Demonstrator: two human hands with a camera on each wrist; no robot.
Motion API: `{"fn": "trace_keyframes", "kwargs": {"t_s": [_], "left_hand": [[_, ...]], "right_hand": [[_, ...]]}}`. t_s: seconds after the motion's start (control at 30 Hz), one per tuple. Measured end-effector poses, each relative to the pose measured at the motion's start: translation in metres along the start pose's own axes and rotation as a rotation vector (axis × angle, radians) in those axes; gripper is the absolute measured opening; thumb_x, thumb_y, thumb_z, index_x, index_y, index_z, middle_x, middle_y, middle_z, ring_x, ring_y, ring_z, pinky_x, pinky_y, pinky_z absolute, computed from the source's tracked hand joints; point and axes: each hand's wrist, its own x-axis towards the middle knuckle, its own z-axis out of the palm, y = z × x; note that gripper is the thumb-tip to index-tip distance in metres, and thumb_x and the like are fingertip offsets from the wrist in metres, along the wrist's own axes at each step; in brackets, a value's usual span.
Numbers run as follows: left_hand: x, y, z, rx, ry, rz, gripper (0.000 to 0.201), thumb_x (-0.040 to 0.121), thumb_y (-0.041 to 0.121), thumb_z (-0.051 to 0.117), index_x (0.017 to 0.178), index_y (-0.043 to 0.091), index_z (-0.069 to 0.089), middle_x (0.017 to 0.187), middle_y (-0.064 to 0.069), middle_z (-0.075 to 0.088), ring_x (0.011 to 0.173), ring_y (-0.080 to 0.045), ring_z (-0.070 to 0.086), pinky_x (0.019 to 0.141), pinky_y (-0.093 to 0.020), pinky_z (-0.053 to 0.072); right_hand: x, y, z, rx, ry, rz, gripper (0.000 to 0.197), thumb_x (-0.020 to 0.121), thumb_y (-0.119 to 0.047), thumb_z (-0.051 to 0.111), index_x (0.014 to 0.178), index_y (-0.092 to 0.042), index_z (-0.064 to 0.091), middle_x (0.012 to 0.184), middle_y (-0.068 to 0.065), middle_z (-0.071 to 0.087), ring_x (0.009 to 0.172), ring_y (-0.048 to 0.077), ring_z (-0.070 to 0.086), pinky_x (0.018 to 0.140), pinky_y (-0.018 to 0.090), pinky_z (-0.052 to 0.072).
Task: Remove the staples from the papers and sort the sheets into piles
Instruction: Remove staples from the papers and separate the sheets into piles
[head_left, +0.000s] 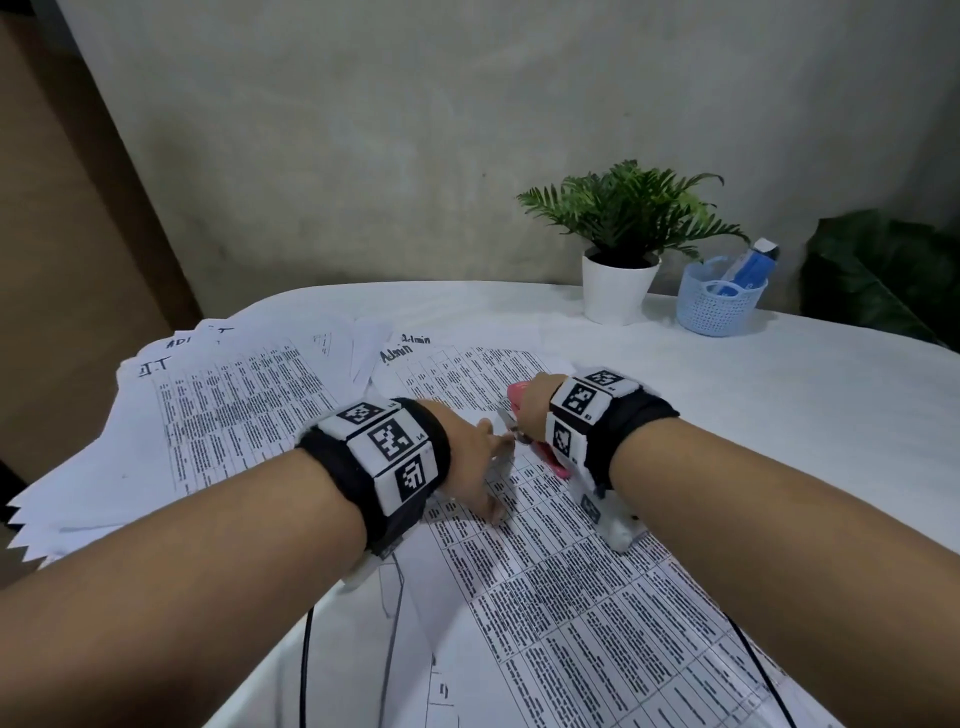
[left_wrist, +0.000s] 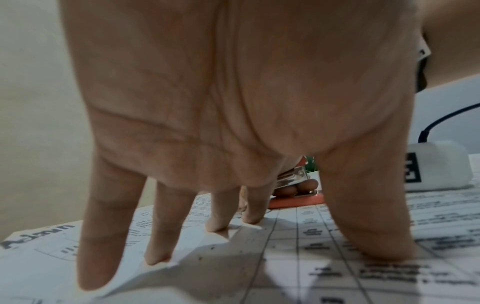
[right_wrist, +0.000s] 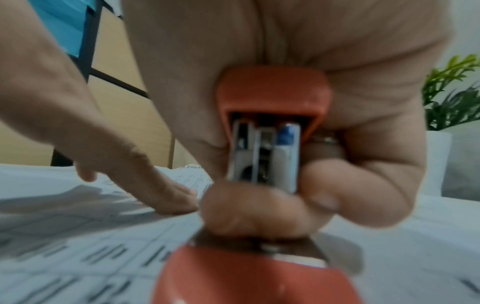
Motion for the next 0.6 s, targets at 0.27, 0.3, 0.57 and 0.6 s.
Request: {"fn": "trace_keyframes", "kwargs": {"t_s": [0.27, 0.3, 0.57, 0.6], "left_hand": [[-0.008, -0.007, -0.002, -0.050, -0.034, 0.065, 0.079, 0.089, 0.055, 0.052, 0.150, 0.022, 0.015, 0.160, -0.003, 0.005, 0.134, -0.028, 0.040, 0.108, -0.046, 0.036], [-0.009, -0.008, 0.000, -0.083, -0.018, 0.084, 0.079, 0.089, 0.053, 0.053, 0.151, 0.021, 0.014, 0.160, -0.003, 0.006, 0.137, -0.027, 0.036, 0.110, -0.045, 0.033], [-0.020, -0.016, 0.012, -0.227, 0.127, 0.073, 0.073, 0.088, 0.044, 0.062, 0.145, 0.014, 0.029, 0.148, -0.003, 0.034, 0.128, -0.019, 0.041, 0.103, -0.029, 0.034], [-0.020, -0.015, 0.013, -0.188, 0.137, 0.055, 0.073, 0.086, 0.047, 0.062, 0.143, 0.013, 0.032, 0.145, -0.004, 0.037, 0.127, -0.021, 0.042, 0.105, -0.033, 0.036]], "right_hand": [[-0.012, 0.015, 0.002, -0.060, -0.076, -0.058, 0.036, 0.094, -0.019, 0.052, 0.123, -0.002, 0.041, 0.104, 0.008, 0.061, 0.086, 0.024, 0.060, 0.062, 0.025, 0.041], [-0.019, 0.017, 0.004, -0.029, -0.070, -0.055, 0.034, 0.097, -0.018, 0.046, 0.126, -0.001, 0.040, 0.115, 0.011, 0.059, 0.080, 0.022, 0.057, 0.058, 0.024, 0.041], [-0.047, 0.042, 0.034, 0.160, 0.166, 0.006, 0.045, 0.093, -0.052, 0.034, 0.110, -0.014, 0.052, 0.113, 0.006, 0.061, 0.102, 0.026, 0.059, 0.095, 0.033, 0.040], [-0.050, 0.042, 0.035, 0.193, 0.180, 0.016, 0.046, 0.093, -0.053, 0.036, 0.112, -0.014, 0.052, 0.112, 0.005, 0.061, 0.102, 0.024, 0.059, 0.097, 0.032, 0.039]]}}
